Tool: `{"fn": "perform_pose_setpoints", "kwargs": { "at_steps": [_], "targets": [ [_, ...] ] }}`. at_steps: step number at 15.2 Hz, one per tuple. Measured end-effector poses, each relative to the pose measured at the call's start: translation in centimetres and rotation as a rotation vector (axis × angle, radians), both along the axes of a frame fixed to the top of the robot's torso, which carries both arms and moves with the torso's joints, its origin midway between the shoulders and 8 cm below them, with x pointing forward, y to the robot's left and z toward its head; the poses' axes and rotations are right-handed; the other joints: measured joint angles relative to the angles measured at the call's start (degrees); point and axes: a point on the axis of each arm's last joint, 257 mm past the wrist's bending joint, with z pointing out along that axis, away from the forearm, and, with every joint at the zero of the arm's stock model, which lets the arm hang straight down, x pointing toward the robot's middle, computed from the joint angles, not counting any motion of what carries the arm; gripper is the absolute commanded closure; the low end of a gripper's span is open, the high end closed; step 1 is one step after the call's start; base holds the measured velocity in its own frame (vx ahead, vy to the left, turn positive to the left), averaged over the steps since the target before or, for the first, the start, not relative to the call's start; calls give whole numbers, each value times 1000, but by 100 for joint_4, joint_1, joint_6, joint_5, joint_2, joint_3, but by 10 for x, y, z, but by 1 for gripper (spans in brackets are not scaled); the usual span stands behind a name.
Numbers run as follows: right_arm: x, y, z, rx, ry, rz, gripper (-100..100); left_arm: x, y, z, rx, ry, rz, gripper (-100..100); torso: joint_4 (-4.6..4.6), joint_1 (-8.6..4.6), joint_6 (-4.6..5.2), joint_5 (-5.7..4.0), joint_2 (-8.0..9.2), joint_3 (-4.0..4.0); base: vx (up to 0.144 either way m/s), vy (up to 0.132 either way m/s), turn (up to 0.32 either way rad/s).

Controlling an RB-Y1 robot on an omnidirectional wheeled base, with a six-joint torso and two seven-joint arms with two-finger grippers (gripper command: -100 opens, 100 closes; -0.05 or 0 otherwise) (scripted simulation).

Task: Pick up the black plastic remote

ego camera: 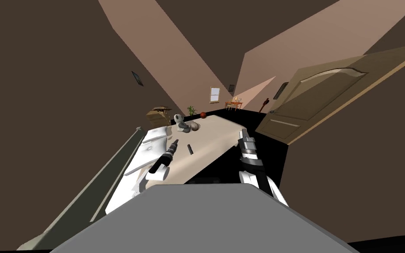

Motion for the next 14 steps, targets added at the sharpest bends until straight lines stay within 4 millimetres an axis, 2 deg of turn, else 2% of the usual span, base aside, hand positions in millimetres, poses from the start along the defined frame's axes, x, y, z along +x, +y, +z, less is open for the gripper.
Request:
{"fn": "perform_pose_setpoints", "kwargs": {
  "at_steps": [3,14],
  "targets": [
    [0,0,0,0,0,0,0,1,4,-31,27,93,-2,-100,0,4,-2,1,1,0,45,-4,-104],
    [0,0,0,0,0,0,0,-9,20,-115,115,387,-14,-100,1,0,0,0,5,2,46,-9,-129]
  ]
}}
